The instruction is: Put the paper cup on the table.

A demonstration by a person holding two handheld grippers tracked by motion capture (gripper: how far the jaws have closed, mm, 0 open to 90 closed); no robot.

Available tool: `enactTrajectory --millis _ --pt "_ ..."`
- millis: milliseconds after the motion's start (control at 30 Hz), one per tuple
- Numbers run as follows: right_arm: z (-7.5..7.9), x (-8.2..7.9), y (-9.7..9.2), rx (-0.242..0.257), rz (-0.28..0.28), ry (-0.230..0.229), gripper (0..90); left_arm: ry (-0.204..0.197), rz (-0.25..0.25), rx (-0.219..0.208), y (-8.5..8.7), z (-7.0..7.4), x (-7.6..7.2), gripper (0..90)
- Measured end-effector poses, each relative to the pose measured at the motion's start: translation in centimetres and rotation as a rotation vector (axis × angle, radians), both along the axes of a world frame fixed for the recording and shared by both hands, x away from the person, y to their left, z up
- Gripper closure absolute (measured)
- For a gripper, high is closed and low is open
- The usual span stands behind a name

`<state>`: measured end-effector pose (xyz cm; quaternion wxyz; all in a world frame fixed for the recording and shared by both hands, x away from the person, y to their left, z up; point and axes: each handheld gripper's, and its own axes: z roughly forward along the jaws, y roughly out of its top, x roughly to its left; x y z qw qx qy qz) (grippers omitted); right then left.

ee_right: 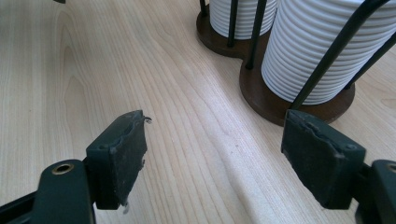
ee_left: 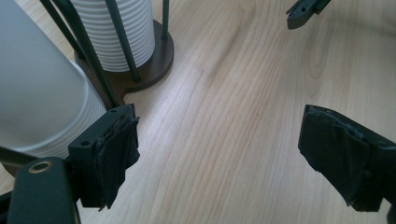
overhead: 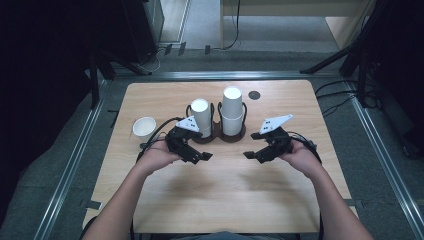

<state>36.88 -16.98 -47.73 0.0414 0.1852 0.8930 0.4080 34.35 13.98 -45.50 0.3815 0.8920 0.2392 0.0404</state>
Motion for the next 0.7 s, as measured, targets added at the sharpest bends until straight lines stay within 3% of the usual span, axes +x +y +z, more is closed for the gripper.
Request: enactTrajectory --millis 200,700 --pt "0.0 -0.2 0.2 -0.001 0.008 0.0 22.2 -0.025 -0.007 -0.011 -0.6 -0.2 0.1 12.2" --pt "-0.1 -1.0 0.6 -0.018 0.024 -0.01 22.2 -0.035 0.006 0.003 -2.3 -0.7 0.6 12.3"
